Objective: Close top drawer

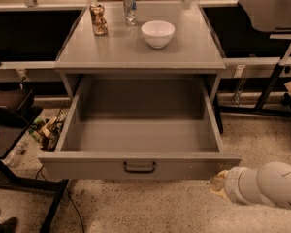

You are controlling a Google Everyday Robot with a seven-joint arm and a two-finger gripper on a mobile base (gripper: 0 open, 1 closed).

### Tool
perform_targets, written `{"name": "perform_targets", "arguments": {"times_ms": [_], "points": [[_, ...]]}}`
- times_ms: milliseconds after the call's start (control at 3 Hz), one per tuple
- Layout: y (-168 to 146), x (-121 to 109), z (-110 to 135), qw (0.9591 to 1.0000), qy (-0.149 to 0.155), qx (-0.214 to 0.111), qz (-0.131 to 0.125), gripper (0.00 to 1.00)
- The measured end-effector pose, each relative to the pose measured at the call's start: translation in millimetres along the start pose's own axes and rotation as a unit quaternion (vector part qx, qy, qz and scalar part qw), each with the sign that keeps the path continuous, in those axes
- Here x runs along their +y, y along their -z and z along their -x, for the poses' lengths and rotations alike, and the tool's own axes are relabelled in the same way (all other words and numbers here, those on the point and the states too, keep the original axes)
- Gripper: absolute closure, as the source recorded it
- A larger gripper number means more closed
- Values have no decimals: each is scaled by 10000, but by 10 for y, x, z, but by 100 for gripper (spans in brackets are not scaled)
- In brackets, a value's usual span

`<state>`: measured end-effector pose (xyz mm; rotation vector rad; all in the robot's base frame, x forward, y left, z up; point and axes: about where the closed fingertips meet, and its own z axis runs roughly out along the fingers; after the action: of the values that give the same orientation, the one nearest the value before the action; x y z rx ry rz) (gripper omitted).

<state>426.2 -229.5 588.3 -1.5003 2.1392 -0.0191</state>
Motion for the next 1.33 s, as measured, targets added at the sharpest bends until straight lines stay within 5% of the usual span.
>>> {"name": "perform_targets", "arguments": {"times_ms": [667,1333], "points": [[-305,133,66,9995,-86,-297,100,100],[-1030,339,457,9892,-41,-1458,147,100]]}}
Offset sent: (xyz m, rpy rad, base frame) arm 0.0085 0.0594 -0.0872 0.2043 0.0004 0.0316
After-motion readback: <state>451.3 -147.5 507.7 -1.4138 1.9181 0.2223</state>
